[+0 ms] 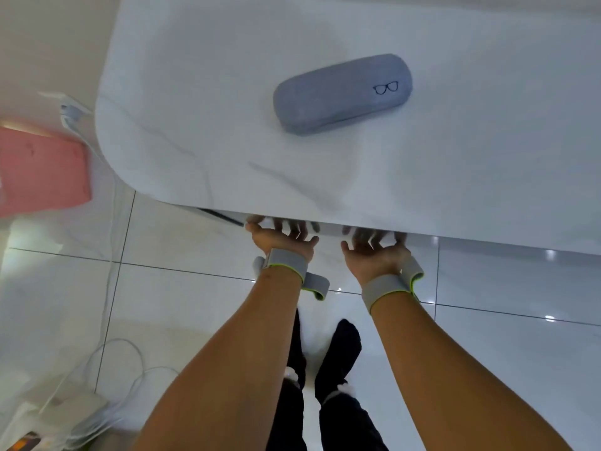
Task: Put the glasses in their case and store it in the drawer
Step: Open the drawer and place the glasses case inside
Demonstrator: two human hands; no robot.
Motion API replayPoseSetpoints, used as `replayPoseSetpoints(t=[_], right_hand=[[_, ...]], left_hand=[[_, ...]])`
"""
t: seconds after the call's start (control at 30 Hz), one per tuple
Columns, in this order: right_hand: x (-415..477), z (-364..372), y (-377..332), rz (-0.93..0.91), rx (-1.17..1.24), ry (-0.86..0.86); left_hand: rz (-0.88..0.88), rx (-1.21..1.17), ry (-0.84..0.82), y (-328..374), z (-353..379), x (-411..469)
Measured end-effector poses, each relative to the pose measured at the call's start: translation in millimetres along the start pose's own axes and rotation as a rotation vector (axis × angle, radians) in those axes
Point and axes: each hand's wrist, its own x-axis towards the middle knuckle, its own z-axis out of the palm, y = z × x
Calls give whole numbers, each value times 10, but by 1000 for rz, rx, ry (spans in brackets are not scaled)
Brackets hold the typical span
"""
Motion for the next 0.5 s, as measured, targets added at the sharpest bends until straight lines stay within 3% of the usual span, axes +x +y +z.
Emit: replayPoseSetpoints(t=[0.23, 0.33, 0.5], right_hand=[[42, -376, 83, 17, 99, -78], [-99, -622, 202, -39, 51, -87], [-438, -871, 254, -145, 27, -96]], left_hand=[[7, 10, -12, -115, -286, -50], [87, 72, -32, -164, -498, -153], [107, -122, -58, -169, -885, -286]])
